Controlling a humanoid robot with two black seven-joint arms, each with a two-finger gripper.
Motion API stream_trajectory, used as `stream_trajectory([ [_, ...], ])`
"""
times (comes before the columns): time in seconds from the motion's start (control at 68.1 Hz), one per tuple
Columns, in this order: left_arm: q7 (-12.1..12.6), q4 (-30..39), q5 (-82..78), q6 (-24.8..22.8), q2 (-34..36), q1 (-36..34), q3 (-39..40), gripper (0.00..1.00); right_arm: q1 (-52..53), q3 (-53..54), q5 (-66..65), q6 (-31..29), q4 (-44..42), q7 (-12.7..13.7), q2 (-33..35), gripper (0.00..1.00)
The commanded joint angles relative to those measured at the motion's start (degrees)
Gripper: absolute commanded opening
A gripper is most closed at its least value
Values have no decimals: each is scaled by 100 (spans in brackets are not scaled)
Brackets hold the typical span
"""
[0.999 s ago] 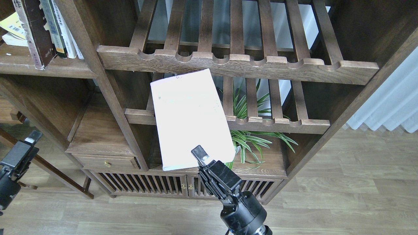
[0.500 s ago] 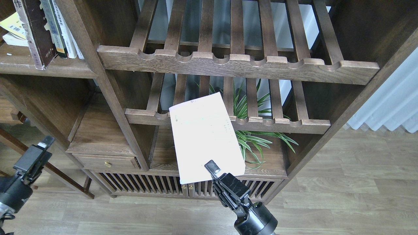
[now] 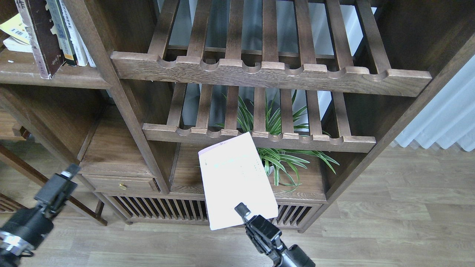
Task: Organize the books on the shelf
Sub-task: 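Pull the white book down off the shelf with the right gripper, then bring the left gripper to the white book and grasp it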
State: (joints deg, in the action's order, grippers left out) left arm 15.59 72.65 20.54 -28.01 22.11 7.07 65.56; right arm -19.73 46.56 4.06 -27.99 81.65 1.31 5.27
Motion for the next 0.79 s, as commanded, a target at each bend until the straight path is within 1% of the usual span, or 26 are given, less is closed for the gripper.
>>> stream_trajectory([
  [0.0, -12, 3, 178, 1, -66, -127, -403, 100, 5, -41, -28, -1, -53, 308, -149, 8],
  [0.029, -12, 3, 230, 1, -101, -153, -500, 100, 13, -67, -36, -1, -53, 379, -210, 8],
  [0.118, -12, 3, 380, 1, -154, -250, -720, 100, 31, -199, -71, -1, -88, 467, -299, 8],
  [0.132, -12, 3, 502, 1, -197, -320, -929, 100, 48, -286, -132, -1, -132, 510, -360, 8],
  [0.264, -20, 12, 644, 1, -242, -434, -1414, 100, 49, -322, -221, -1, -167, 599, -527, 8],
  [0.338, -20, 12, 644, 1, -356, -478, -1546, 100, 40, -323, -265, -1, -176, 643, -527, 8],
  [0.676, -12, 74, 635, 1, -822, -479, -1660, 99, 14, -323, -335, -1, -211, 669, -527, 8],
  [0.764, -12, 74, 635, 1, -848, -479, -1669, 96, -4, -323, -344, -1, -211, 669, -527, 8],
  [0.779, -12, 74, 635, 1, -857, -479, -1669, 94, -4, -323, -344, -1, -211, 669, -527, 8],
])
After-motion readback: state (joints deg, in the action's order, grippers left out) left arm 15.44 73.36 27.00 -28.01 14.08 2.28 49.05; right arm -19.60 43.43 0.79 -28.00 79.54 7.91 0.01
